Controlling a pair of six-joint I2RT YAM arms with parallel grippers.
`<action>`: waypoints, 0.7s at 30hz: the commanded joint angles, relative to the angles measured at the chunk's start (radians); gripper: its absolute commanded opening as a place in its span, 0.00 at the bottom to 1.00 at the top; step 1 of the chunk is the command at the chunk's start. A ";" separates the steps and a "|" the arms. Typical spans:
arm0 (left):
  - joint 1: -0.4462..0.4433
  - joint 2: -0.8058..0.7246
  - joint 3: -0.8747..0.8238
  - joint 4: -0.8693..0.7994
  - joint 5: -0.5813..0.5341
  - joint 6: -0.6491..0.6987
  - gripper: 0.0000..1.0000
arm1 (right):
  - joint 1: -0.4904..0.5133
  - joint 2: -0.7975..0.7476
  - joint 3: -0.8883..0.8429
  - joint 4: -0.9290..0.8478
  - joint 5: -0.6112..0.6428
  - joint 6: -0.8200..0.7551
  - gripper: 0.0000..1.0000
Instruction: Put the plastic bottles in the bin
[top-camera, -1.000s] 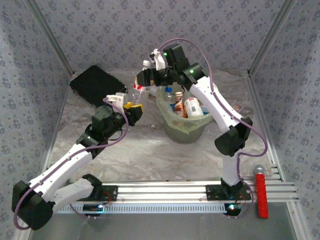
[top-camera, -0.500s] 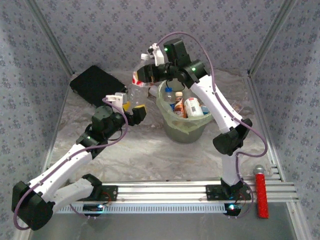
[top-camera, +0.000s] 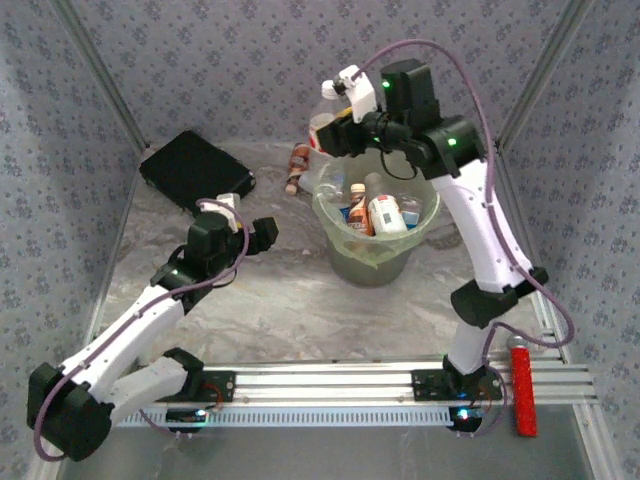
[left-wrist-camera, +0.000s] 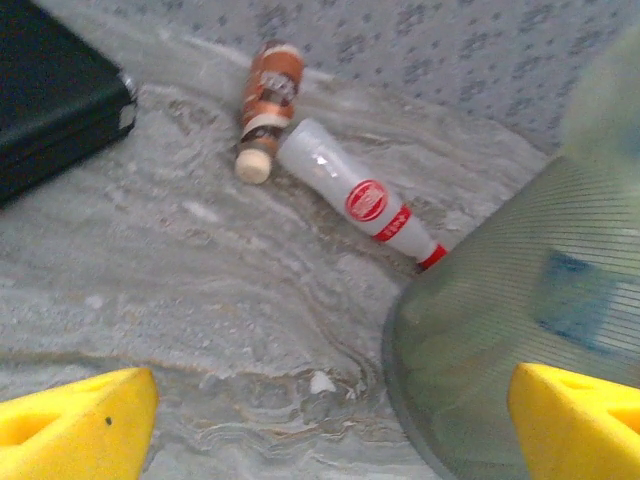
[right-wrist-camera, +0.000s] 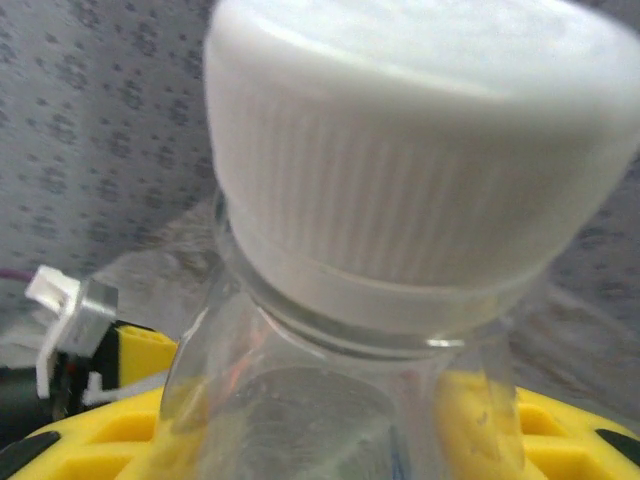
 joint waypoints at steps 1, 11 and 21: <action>0.037 0.044 -0.019 -0.004 0.074 -0.079 0.90 | -0.044 -0.067 -0.040 -0.039 0.107 -0.161 0.42; 0.066 0.141 -0.030 0.034 0.135 -0.117 0.89 | -0.140 -0.081 -0.171 -0.111 0.299 -0.372 0.40; 0.081 0.139 -0.041 0.029 0.147 -0.117 0.89 | -0.152 -0.004 -0.244 -0.290 0.340 -0.472 0.40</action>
